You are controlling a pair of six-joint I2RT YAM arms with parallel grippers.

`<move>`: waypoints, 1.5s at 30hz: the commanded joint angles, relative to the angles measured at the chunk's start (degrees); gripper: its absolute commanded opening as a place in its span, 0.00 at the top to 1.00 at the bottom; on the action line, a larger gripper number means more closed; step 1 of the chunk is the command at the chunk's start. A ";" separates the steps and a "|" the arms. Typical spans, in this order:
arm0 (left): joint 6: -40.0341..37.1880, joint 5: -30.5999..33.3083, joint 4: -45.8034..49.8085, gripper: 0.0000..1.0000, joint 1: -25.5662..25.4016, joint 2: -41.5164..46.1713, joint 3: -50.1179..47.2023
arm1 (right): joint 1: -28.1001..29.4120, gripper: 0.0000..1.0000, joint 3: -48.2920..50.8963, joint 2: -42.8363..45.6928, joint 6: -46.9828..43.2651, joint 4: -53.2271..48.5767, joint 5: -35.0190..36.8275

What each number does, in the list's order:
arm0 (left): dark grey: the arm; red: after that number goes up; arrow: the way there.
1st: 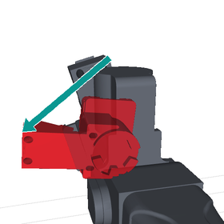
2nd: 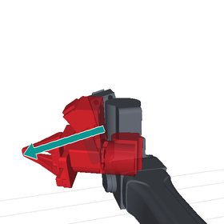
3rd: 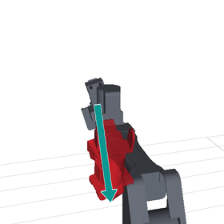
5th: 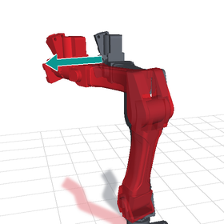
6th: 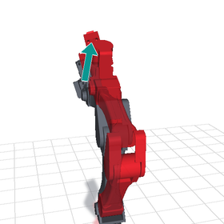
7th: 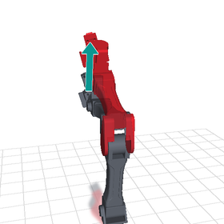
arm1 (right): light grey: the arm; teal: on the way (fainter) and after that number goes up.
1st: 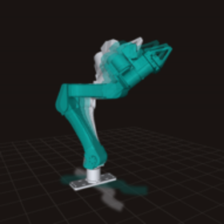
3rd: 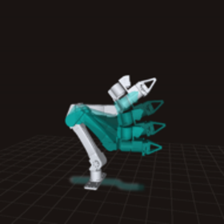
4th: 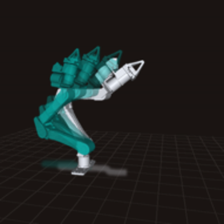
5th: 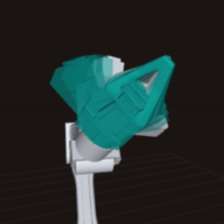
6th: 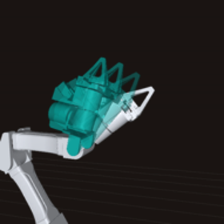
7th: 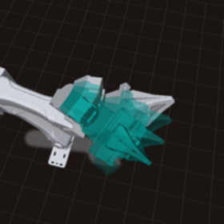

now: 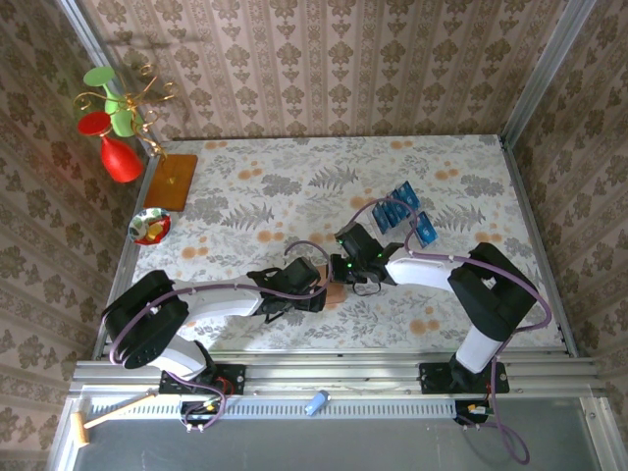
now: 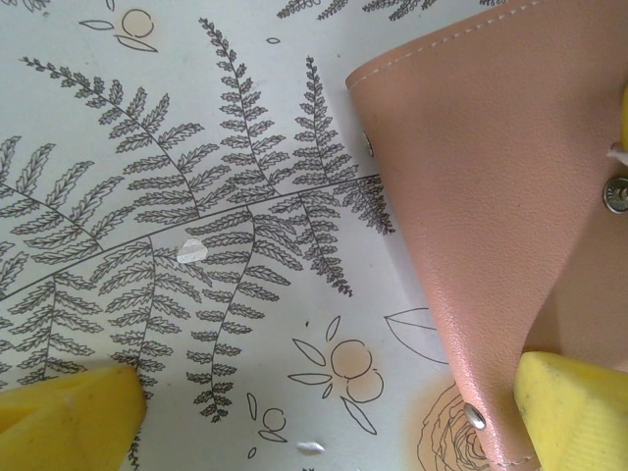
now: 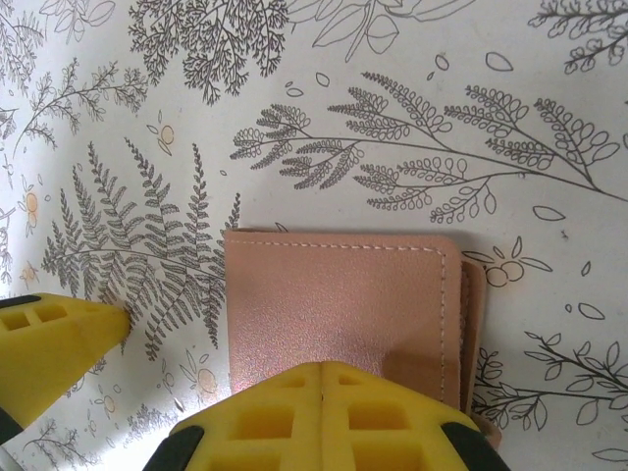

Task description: Put the credit cards into the card holder

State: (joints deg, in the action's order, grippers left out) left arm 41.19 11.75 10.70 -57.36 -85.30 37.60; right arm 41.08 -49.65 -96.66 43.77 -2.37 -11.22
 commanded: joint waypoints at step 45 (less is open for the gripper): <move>0.91 -1.23 -0.98 0.00 0.41 -5.01 -1.33 | 10.81 1.00 17.02 -4.43 -3.47 4.92 15.15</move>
State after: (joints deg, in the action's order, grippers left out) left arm 41.21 11.92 11.09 -57.36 -86.30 38.28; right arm 48.21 -37.36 -95.53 41.52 18.17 3.01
